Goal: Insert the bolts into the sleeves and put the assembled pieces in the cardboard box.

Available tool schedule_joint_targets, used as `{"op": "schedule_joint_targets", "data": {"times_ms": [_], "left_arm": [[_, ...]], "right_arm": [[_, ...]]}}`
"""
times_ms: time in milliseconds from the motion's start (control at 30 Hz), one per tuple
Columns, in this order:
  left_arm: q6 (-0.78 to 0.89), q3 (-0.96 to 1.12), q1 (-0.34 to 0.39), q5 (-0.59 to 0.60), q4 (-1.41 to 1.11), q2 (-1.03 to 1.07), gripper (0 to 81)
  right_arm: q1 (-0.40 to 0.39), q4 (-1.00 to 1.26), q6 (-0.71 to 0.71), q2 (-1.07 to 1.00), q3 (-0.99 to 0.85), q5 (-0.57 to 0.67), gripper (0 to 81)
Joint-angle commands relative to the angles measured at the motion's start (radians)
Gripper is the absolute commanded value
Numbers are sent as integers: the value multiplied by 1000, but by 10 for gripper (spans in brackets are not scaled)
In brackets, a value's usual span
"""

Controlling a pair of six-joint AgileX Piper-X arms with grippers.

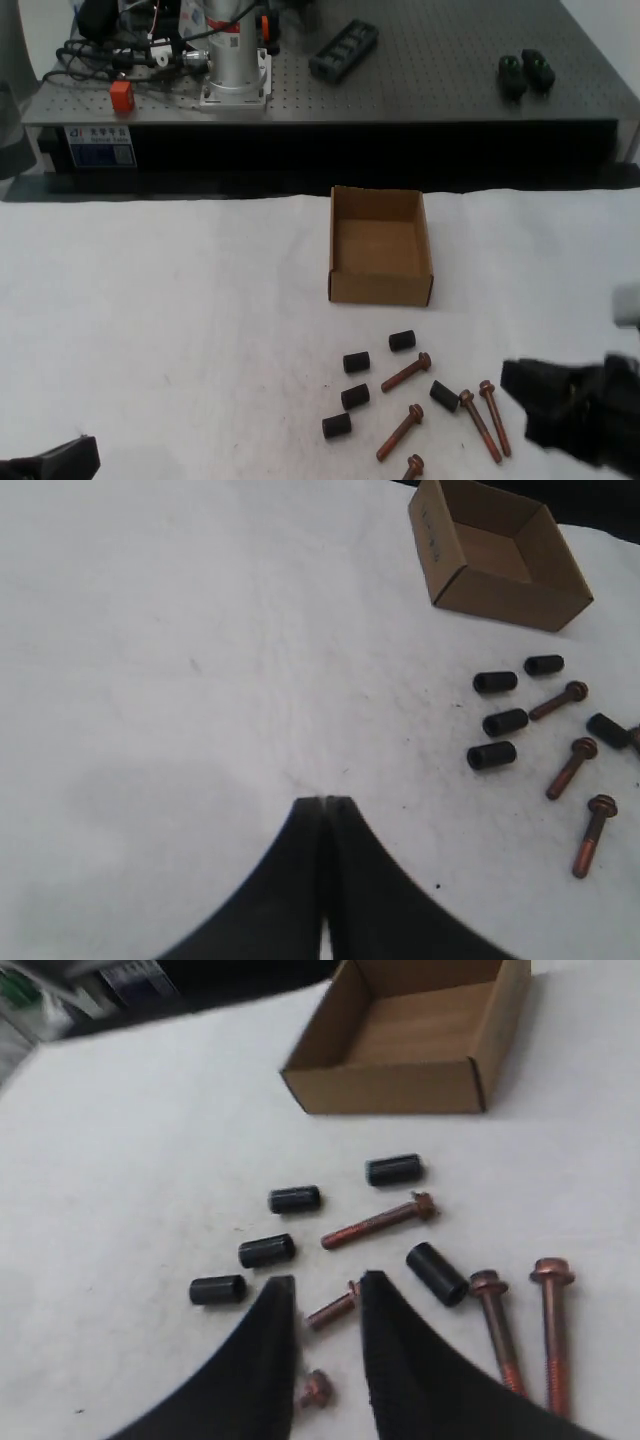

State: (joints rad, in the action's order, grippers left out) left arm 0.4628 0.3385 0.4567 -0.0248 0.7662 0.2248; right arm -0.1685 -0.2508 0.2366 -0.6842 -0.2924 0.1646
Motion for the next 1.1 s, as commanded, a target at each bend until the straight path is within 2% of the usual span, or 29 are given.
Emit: {"op": "schedule_joint_targets", "data": {"times_ms": [0,67,233,333,533,733,933,1067], "left_arm": [[6,5,-3,0,-12,-8,39],[6,5,-3,5,-12,-8,97],[6,5,-3,9,-12,-8,297],[8,5,-3,9,-12,-8,366],[7,5,-3,9,-12,-8,367],[7,5,-3,9,-12,-8,367],[7,5,-3,9,-12,-8,367],[7,5,-3,9,-12,-8,367]], "right_arm": [[5,-179,-86,-176,-147,-102,285],[6,-267,-127,-325,-244,-149,339],[9,-416,-148,-705,-471,-165,300],[9,-474,-148,-859,-567,-178,295],[9,-487,-144,-991,-635,-177,295],[30,-539,-136,-964,-635,-194,295],[87,-558,-136,-897,-633,-215,295],[111,-561,-136,-910,-633,-171,295]]}}
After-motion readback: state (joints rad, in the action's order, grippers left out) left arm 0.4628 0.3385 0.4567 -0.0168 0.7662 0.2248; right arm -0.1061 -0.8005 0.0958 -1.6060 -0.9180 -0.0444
